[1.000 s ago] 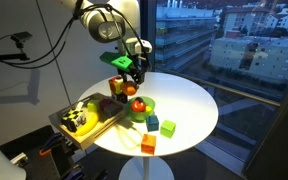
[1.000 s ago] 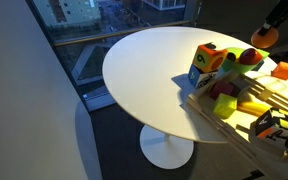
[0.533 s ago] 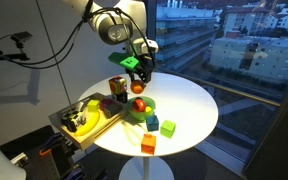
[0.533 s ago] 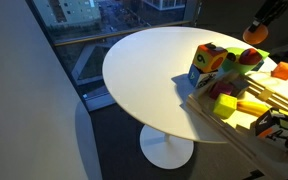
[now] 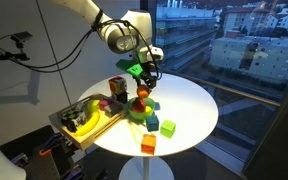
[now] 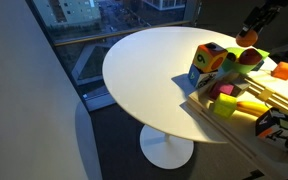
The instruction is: Pick up the orange and put it in the green bowl
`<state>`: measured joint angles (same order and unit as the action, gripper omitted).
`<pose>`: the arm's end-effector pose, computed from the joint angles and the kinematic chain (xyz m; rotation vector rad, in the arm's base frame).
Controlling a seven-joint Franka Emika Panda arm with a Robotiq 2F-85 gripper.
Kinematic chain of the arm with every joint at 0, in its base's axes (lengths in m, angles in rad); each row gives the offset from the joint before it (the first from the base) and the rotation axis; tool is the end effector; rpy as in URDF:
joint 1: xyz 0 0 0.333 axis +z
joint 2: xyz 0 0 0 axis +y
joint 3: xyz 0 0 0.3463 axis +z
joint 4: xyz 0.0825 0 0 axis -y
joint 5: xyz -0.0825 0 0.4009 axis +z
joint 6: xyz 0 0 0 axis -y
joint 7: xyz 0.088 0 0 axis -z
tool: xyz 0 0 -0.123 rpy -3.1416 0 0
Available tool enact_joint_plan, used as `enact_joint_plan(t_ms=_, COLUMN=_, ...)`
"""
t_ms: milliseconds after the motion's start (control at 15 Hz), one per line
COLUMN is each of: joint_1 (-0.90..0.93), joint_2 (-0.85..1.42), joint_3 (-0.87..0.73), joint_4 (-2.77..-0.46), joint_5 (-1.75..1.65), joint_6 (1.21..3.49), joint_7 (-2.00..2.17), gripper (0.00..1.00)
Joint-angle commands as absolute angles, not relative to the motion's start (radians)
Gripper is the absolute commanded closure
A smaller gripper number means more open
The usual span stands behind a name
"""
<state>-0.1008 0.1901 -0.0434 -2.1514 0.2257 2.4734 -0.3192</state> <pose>0.5892 -0.0835 0.3272 -3.0229 -0.0123 -0.2446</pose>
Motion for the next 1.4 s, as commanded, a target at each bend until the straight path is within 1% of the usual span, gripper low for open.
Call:
enact_joint_plan(t_ms=0, joint_1=-0.114, joint_2=0.238, joint_3=-0.047, joint_4=-2.111, joint_5=0.205, joint_6=2.488, joint_7=-0.286, gripper=0.48)
enact_joint_plan(t_ms=667, joint_1=-0.128, joint_2=0.306, joint_3=-0.066, joint_4=-2.076, joint_5=0.177, joint_6=2.489, joint_7=-0.246, gripper=0.48)
enact_joint_plan(t_ms=800, joint_1=-0.126, joint_2=0.306, joint_3=-0.065, joint_4=-2.080, joint_5=0.162, joint_6=2.479, joint_7=-0.238, gripper=0.06)
enact_joint_plan(t_ms=867, joint_1=-0.126, joint_2=0.304, joint_3=-0.063, joint_4=-2.084, joint_5=0.157, joint_6=2.471, joint_7=-0.235, gripper=0.06)
enact_joint_plan(t_ms=1000, joint_1=-0.128, joint_2=0.295, joint_3=-0.059, joint_4=-2.090, joint_5=0.151, joint_6=2.450, joint_7=-0.241, gripper=0.00)
enact_joint_plan(t_ms=1333, joint_1=-0.126, joint_2=0.269, joint_3=-0.052, joint_4=-2.100, joint_5=0.148, joint_6=2.345, joint_7=-0.250, gripper=0.00)
